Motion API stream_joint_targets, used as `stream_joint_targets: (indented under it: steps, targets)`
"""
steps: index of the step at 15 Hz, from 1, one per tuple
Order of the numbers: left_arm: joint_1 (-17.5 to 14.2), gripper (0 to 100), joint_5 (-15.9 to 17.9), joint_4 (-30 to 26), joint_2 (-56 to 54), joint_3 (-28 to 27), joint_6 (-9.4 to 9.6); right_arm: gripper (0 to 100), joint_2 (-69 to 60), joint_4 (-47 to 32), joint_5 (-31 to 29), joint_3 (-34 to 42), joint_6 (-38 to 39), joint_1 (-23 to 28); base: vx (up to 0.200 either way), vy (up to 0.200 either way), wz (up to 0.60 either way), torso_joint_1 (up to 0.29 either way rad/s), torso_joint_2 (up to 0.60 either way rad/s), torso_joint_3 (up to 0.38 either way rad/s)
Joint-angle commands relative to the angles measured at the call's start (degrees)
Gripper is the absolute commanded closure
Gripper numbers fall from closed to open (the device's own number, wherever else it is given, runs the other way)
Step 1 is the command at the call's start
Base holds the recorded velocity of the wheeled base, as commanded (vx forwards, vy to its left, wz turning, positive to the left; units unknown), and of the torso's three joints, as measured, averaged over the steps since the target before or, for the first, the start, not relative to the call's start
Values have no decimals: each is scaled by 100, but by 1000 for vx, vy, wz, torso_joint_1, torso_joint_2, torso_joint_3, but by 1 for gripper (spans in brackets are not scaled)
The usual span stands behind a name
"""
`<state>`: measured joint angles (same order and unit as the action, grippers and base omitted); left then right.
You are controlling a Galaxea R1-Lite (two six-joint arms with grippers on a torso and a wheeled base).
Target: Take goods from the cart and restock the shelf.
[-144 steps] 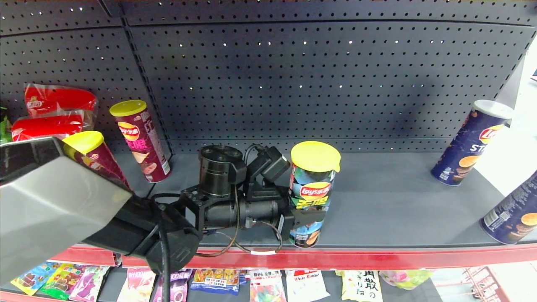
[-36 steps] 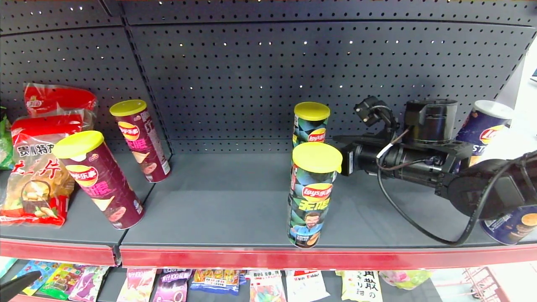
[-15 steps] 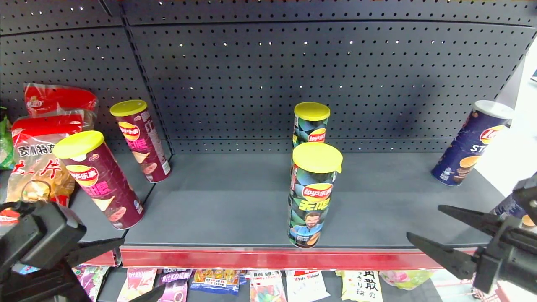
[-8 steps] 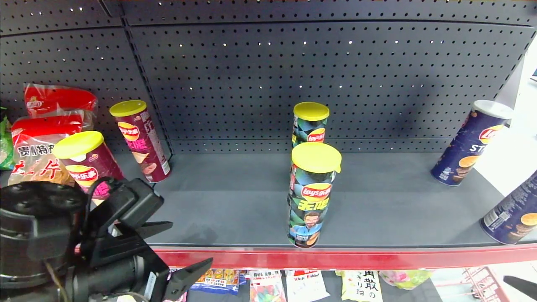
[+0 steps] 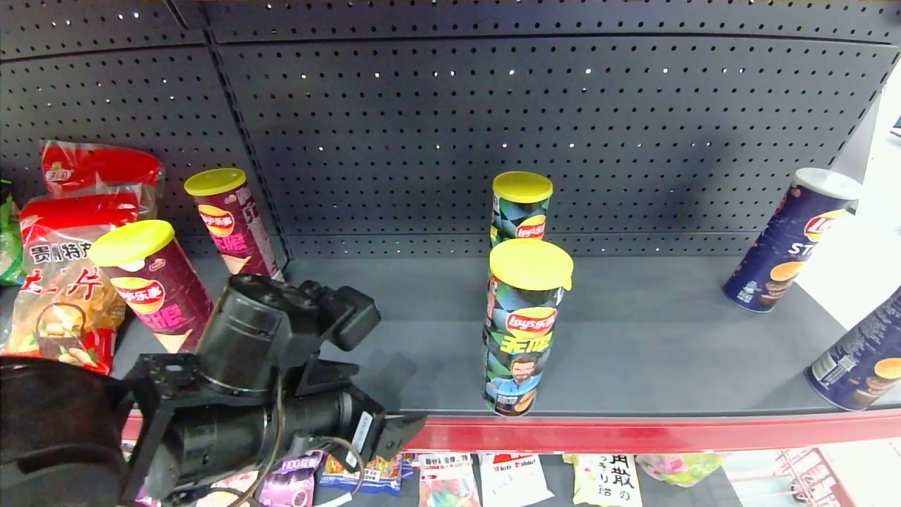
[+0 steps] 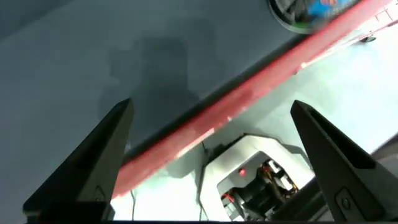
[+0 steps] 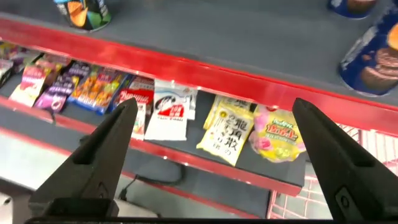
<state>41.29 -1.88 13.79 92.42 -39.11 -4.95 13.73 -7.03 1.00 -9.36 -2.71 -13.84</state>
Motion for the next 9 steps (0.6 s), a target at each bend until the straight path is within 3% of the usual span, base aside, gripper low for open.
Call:
stream_joint_targets:
  steps: [1,9]
  targets:
    - [28,0,-41,1,558,-352,-15,0,-195,0,6,66,-2,74,0,0,0,0,0,0]
    - [37,0,-129,1,1147,-958,-6,0,-494,-132,-3,128,-2,83,0,0,0,0,0,0]
